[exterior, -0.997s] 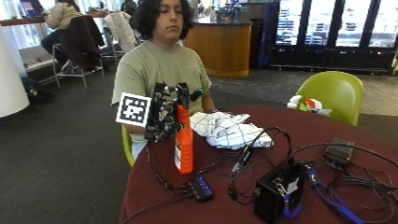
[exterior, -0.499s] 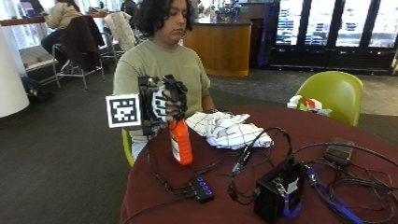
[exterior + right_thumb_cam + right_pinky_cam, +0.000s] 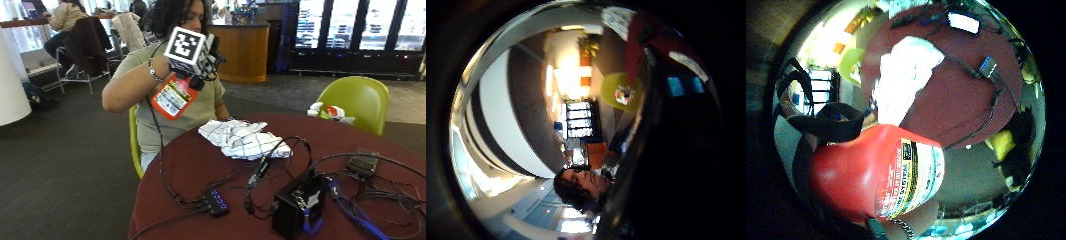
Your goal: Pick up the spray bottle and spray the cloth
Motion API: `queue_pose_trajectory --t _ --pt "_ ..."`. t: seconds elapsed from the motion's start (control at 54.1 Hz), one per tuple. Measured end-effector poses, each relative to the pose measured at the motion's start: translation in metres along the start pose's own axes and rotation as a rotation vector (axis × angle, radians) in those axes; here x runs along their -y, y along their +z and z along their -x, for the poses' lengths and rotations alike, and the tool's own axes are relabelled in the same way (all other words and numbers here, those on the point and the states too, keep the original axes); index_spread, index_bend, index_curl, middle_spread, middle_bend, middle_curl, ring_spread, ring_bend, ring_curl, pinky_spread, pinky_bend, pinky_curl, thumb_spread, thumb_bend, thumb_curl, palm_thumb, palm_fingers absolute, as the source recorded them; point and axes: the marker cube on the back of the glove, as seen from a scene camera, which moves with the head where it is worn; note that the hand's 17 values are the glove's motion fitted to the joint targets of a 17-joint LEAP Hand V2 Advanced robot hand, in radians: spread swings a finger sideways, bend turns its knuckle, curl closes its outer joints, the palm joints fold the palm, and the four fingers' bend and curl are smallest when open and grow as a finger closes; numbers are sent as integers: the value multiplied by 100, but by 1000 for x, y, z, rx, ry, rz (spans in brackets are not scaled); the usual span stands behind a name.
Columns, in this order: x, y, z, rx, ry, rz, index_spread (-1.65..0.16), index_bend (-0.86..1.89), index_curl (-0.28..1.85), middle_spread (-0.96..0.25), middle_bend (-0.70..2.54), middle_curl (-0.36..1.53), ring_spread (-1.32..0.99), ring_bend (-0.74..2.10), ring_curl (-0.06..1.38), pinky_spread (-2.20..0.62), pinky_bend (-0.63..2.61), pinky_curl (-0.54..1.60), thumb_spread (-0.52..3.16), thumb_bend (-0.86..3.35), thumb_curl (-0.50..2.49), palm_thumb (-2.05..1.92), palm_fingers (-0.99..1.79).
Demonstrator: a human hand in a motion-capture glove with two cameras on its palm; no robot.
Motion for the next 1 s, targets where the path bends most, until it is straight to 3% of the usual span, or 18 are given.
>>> queue_pose_trajectory --t 0.296,0.425,0.646,0.813,0.997 --pt "79 67 -46 -153 454 445 -27 21 55 -18 61 56 -16 68 49 -22 49 43 56 -2 71 103 131" --pt "101 89 -80 -177 630 569 -26 20 56 -17 61 57 -15 69 49 -21 47 42 59 -2 72 103 132" --pt "120 110 -121 -228 792 670 -26 17 57 -16 63 57 -14 67 48 -19 48 42 67 -1 75 104 130" --pt "125 106 -90 -181 700 674 -26 17 57 -16 63 57 -13 67 47 -18 49 42 75 -1 77 105 128" --pt "136 85 9 -124 279 522 -26 16 56 -16 63 58 -13 67 47 -17 50 41 83 -1 78 105 127"
